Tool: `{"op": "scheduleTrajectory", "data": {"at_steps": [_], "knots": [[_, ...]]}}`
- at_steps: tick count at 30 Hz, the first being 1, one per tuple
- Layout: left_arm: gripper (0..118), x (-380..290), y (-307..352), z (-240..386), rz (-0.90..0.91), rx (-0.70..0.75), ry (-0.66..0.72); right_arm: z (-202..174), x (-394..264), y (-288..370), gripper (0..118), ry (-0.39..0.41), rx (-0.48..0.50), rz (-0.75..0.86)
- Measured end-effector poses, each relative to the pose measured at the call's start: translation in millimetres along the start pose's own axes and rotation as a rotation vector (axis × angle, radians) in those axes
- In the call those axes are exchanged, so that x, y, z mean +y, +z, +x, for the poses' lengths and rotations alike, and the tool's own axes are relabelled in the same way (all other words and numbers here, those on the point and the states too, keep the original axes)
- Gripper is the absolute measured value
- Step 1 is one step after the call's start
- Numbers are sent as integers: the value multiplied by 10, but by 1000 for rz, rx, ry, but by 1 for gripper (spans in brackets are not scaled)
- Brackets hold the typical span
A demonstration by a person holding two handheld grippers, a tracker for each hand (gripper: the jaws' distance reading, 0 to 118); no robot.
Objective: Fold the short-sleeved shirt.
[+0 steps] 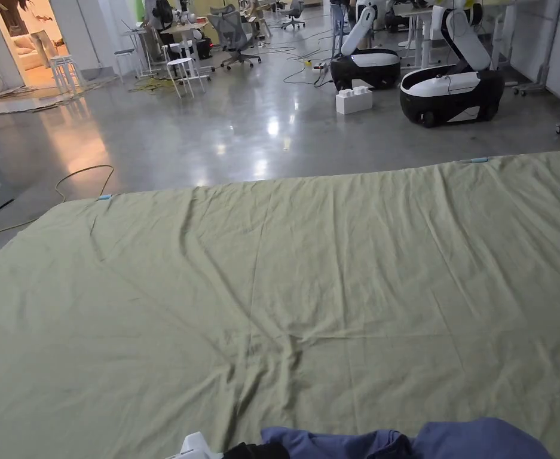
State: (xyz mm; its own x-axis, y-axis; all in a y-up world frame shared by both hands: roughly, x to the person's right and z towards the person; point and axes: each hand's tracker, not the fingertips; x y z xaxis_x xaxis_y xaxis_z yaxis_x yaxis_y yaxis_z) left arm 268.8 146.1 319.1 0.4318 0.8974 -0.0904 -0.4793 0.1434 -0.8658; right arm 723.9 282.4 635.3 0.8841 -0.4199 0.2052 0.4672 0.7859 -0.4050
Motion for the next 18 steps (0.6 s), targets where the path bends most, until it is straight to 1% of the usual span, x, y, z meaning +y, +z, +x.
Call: {"op": "scheduleTrajectory", "data": {"at_steps": [4,6,7,8,9,10,11,12,13,16,18], "knots": [[13,-10,-8,87,-3,57,-32,-77,9,-5,0,40,11,2],[16,6,-2,131,-5,89,-48,-105,12,-11,0,68,16,-3],[24,118,-30,76,-21,97,-62,-110,9,-17,0,77,15,-5],[47,145,-34,90,-36,123,-97,-112,8,-23,0,85,14,-10],[59,153,-29,121,-28,176,-129,-110,6,-27,0,89,14,-13],[61,164,-10,132,-28,196,-157,-122,5,-30,0,90,10,-15],[68,165,41,201,-20,116,-162,-124,2,-30,0,89,8,-13],[71,175,44,236,-29,137,-166,-114,-3,-33,0,82,9,-13],[71,187,28,267,-46,159,-196,-100,-8,-39,0,72,10,-15],[73,198,-58,235,-66,173,-249,-95,-8,-43,0,66,2,-19],[73,173,-179,214,-100,120,-225,-89,-2,-46,0,68,-1,-26]]}}
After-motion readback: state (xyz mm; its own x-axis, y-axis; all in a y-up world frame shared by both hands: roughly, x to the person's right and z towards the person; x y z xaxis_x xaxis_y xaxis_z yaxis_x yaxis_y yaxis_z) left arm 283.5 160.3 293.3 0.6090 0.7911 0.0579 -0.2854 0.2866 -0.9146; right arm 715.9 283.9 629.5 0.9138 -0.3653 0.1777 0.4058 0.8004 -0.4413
